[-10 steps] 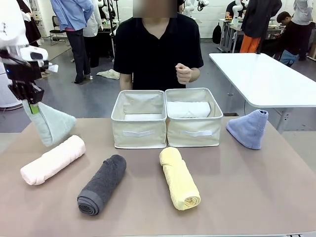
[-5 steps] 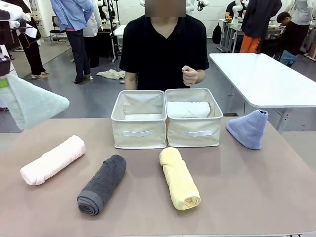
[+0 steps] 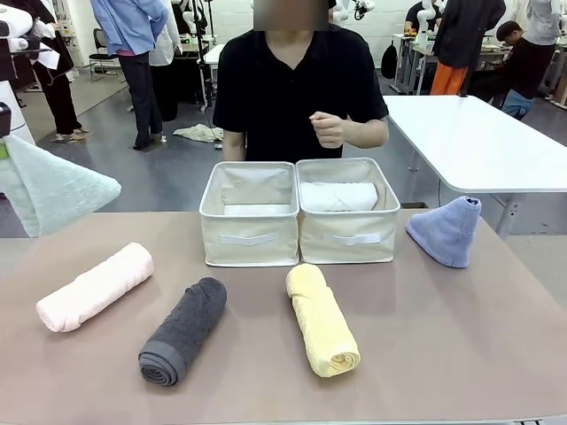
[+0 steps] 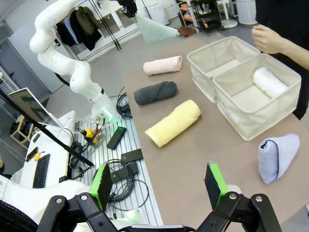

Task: Sort the towels based on their folding style.
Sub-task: Pick up one triangle-folded towel and place it in the left Fabric basket.

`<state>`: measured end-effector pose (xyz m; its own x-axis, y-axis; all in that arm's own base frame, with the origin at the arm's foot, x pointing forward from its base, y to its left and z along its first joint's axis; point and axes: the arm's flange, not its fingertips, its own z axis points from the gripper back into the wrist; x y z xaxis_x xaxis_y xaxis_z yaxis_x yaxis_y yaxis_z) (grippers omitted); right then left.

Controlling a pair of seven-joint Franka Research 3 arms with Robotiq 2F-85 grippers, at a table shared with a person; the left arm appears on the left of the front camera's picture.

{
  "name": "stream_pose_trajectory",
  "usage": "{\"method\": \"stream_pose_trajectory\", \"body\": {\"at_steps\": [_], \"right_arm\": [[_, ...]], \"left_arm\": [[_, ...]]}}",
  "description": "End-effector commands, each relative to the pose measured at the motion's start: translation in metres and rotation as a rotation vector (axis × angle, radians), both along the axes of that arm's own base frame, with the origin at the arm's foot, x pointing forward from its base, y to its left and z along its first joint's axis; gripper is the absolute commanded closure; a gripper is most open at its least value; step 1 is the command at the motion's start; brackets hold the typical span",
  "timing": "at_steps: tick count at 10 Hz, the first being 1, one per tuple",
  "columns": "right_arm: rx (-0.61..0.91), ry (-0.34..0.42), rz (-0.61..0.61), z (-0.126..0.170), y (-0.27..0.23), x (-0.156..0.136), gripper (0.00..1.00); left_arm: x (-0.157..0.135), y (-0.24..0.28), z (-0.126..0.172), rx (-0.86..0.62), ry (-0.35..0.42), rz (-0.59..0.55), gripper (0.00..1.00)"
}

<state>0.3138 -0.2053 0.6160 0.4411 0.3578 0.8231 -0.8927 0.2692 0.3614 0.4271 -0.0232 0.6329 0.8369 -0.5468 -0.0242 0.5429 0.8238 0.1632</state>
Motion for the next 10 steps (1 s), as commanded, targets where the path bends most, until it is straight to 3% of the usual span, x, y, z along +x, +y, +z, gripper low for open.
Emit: {"method": "stream_pose_trajectory", "body": {"at_steps": [1, 2, 3, 5, 7, 8, 9, 10], "right_arm": [[0.014, -0.004, 0.0, 0.001, -0.001, 0.0, 0.0], [0.014, -0.004, 0.0, 0.001, -0.001, 0.0, 0.0], [0.014, -0.004, 0.0, 0.001, -0.001, 0.0, 0.0], [0.014, -0.004, 0.0, 0.001, -0.001, 0.0, 0.0], [0.014, -0.004, 0.0, 0.001, -0.001, 0.0, 0.0], [0.014, -0.004, 0.0, 0.001, -0.001, 0.0, 0.0], [0.014, -0.004, 0.0, 0.001, -0.001, 0.0, 0.0], [0.014, -0.004, 0.0, 0.001, -0.001, 0.0, 0.0]], "left_arm": [[0.003, 0.0, 0.008, 0.003, -0.014, 0.006, 1.0], [0.0, 0.0, 0.0, 0.0, 0.0, 0.0, 0.85], [-0.012, -0.03, 0.015, 0.011, -0.038, -0.148, 0.85], [-0.04, -0.068, 0.04, 0.013, -0.059, -0.316, 0.85], [-0.063, -0.088, 0.039, 0.031, 0.011, -0.44, 0.85], [-0.07, -0.084, 0.04, 0.054, 0.037, -0.446, 0.85], [-0.086, -0.052, 0.053, 0.154, 0.067, -0.435, 0.85], [-0.114, -0.005, 0.063, 0.236, 0.044, -0.504, 0.85]]}}
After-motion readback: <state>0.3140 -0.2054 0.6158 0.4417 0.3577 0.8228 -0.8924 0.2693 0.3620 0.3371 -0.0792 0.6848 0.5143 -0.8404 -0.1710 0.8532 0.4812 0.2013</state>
